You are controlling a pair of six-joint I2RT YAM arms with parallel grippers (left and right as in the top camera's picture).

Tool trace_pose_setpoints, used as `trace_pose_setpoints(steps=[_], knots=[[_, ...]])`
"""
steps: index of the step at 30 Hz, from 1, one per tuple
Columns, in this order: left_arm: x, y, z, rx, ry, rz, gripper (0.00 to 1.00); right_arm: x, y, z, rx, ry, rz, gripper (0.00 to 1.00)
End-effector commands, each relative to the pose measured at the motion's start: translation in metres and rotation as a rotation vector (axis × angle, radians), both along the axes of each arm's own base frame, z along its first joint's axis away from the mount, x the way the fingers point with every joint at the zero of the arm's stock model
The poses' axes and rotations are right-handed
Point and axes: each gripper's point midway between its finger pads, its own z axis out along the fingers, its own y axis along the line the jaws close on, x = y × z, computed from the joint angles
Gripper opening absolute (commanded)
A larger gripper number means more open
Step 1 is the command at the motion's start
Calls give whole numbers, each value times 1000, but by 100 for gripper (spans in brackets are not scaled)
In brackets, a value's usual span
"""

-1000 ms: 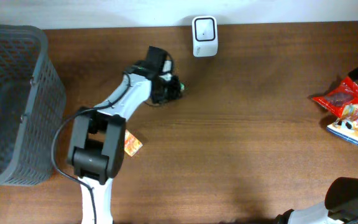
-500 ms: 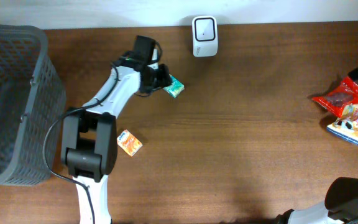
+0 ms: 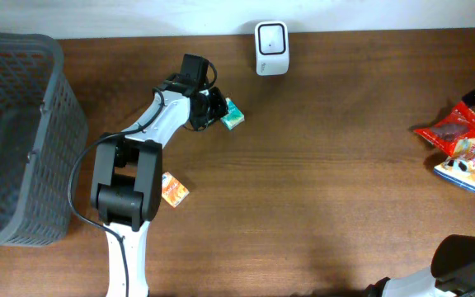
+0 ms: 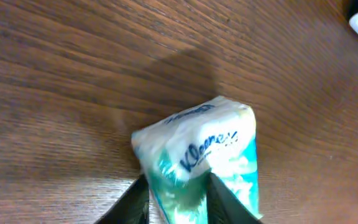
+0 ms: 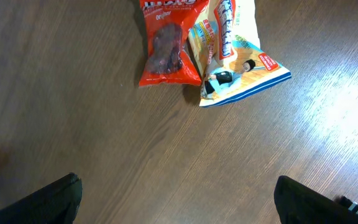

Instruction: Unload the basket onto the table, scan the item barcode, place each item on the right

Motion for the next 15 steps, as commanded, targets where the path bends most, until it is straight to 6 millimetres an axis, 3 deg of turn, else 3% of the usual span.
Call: trace_pose_setpoints(steps=[1,2,5,8,12,15], knots=[[0,2,-7,24,-2,-33,8,2,2,1,2,-7,-4,99],[-3,2,-8,42,-12,-84,1,2,2,1,2,-7,-4,99],[-16,-10,-8,32,-35,-268,0,2,2,1,2,-7,-4,99],[-47,-49,6,-122,-100,-597,0,2,2,1,2,-7,-4,99],[-79,-76,8,-173,-62,-720,0,2,2,1,2,-7,-4,99],[-81,-88,8,-159,-87,-745,2,2,2,1,2,-7,-4,99]])
